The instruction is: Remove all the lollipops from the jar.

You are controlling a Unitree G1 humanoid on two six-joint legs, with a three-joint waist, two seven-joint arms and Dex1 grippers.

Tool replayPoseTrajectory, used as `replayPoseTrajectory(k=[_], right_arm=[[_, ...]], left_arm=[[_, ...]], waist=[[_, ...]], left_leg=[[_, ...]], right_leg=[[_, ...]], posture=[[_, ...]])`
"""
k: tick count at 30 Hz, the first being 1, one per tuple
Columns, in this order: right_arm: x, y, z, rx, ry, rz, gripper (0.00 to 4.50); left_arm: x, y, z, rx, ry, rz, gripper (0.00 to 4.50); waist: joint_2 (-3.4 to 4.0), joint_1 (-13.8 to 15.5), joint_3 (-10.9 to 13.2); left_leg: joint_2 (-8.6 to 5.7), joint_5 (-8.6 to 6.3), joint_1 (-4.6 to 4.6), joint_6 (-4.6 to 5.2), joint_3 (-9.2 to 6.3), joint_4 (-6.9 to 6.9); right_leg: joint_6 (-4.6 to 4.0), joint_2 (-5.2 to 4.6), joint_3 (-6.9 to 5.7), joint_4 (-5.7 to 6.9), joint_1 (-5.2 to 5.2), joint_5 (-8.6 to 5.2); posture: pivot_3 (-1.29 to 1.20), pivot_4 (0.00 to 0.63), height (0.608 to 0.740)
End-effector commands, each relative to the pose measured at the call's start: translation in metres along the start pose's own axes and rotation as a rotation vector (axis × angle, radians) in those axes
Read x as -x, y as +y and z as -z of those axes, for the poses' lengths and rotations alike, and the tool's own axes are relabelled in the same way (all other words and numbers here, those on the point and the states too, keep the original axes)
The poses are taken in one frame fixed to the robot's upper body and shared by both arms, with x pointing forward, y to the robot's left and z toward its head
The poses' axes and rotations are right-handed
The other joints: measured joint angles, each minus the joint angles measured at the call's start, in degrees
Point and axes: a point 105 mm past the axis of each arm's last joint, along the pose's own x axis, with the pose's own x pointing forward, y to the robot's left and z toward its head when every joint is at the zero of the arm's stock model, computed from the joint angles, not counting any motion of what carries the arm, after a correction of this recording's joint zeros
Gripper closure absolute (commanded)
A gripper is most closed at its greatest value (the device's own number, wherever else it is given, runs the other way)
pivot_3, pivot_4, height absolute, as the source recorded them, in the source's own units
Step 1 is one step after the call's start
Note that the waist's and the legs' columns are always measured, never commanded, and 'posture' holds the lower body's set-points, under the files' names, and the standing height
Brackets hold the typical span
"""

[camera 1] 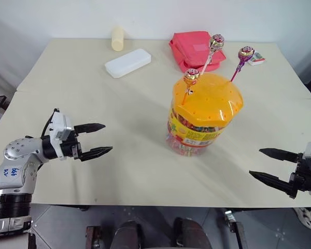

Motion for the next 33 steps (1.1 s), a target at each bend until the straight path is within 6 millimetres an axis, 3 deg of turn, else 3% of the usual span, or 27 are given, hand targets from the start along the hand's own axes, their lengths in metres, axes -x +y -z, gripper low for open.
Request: replayPoseTrajectory(k=[1,7,14,20,25,33], right_arm=[[0.001,-0.002,-0.007,0.004,-0.002,-0.023,0.0],[-0.006,-0.003,-0.005,-0.028,0.06,-0.046,0.0],[-0.001,-0.004,-0.027,-0.056,-0.011,-0.123,0.0],[0.019,-0.012,-0.056,0.03,-0.08,-0.188,0.0],[0.018,-0.013,-0.075,0.13,-0.109,-0.217,0.0],[0.016,0.013,-0.112,0.143,-0.257,-0.312,0.0]], left_arm=[[0.003,-0.002,-0.004,-0.008,-0.011,-0.009,0.04],[0.01,0.0,-0.016,0.021,-0.033,-0.061,0.04],[0.003,0.002,-0.053,-0.047,0.003,-0.022,0.04],[-0.025,-0.004,-0.082,-0.139,0.028,0.098,0.04],[-0.046,-0.009,-0.103,-0.193,-0.044,0.181,0.04],[-0.09,-0.031,-0.155,-0.285,-0.347,0.403,0.04]], waist=[[0.0,0.01,0.0],[-0.03,0.12,0.0],[-0.05,0.18,0.0],[-0.05,0.21,0.0],[-0.06,-0.01,0.0],[-0.09,0.35,0.0]], left_leg=[[0.0,0.0,-0.01,0.0,0.0,0.01],[0.04,-0.06,-0.05,0.05,-0.08,0.26],[0.03,-0.19,-0.1,0.12,-0.12,0.51],[-0.02,-0.25,-0.08,0.19,-0.12,0.56],[0.0,-0.25,-0.07,0.19,-0.11,0.58],[-0.01,-0.27,-0.2,0.23,-0.21,0.8]], right_leg=[[0.0,0.0,0.0,0.0,0.0,0.0],[0.0,-0.02,-0.01,0.23,0.0,0.0],[0.0,-0.06,-0.01,0.35,0.03,0.0],[0.02,-0.08,-0.02,0.31,0.11,0.01],[0.02,-0.05,-0.03,0.33,0.1,0.01],[0.04,-0.07,-0.1,0.37,0.11,0.02]], posture=[[0.0,0.15,0.74],[0.0,0.15,0.74],[0.0,0.15,0.74],[0.0,0.15,0.74],[0.0,0.15,0.74],[0.0,0.15,0.74]])
